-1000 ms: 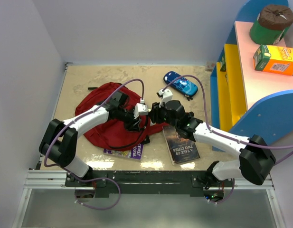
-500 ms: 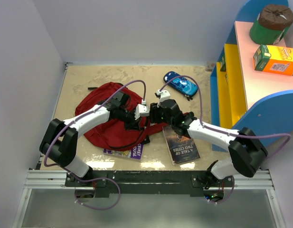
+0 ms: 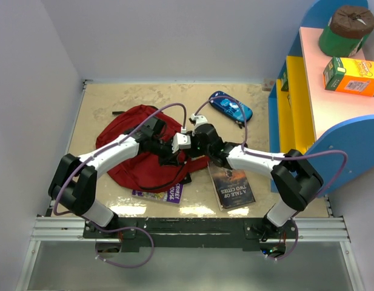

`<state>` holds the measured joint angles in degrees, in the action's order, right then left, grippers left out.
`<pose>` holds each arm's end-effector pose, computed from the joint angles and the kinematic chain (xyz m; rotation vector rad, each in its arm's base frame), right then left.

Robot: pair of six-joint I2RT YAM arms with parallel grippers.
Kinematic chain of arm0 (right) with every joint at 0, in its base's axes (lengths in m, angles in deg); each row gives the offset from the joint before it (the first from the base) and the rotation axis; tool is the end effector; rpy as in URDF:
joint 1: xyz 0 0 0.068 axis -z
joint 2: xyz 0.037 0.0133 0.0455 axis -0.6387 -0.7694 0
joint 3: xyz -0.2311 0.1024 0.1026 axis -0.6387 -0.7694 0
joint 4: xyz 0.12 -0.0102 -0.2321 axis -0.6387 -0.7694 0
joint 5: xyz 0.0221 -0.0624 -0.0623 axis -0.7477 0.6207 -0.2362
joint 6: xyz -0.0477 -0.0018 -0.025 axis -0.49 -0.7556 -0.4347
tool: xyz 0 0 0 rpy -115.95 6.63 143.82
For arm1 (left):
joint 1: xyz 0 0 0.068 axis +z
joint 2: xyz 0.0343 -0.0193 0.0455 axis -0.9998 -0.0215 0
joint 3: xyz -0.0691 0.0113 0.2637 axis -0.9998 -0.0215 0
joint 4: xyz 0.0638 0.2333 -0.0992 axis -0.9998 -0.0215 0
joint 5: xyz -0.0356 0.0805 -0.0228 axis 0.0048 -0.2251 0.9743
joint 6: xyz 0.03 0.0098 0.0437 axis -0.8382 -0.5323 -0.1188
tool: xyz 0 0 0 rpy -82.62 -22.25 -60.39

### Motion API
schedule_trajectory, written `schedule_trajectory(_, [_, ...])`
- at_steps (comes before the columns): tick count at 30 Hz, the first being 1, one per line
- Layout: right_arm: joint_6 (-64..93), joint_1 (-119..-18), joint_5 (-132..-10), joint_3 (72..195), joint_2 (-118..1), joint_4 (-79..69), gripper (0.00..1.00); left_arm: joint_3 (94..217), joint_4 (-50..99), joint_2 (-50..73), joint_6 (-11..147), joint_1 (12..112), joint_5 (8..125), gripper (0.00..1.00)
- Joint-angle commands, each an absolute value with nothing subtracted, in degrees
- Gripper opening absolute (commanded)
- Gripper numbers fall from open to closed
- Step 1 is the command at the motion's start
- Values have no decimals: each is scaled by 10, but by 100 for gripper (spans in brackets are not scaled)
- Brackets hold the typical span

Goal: Pack the student bag
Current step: Unzip the student bag at the center of the board.

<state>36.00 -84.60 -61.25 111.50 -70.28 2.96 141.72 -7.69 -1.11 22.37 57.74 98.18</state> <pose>0.2522 0.2493 0.2094 -0.2995 2.1954 0.6948 0.2496 -0.1768 0.2191 1.5321 1.9522 -0.8818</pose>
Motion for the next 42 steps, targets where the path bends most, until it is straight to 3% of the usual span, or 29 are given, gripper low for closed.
schedule_trajectory(1, [379, -844, -609, 1157, -719, 22, 0, 1421, -69, 16, 216, 573, 977, 0])
schedule_trajectory(18, [363, -811, -563, 1271, -788, -19, 0, 1331, -229, 185, 152, 580, 865, 0])
schedule_trajectory(22, [370, -810, -536, 1281, -794, -22, 0, 1320, -285, 208, 107, 625, 853, 0])
schedule_trajectory(29, [386, -811, -504, 1281, -790, -22, 0, 1321, -372, 215, 5, 789, 831, 0])
schedule_trajectory(39, [392, -812, -511, 1265, -780, 0, 0, 1308, -466, 248, -81, 835, 788, 0])
schedule_trajectory(40, [387, -812, -523, 1266, -780, 7, 2, 1310, -468, 248, -83, 835, 792, 0])
schedule_trajectory(42, [379, -821, -544, 1281, -782, 1, 19, 1314, -458, 245, -79, 835, 813, 0])
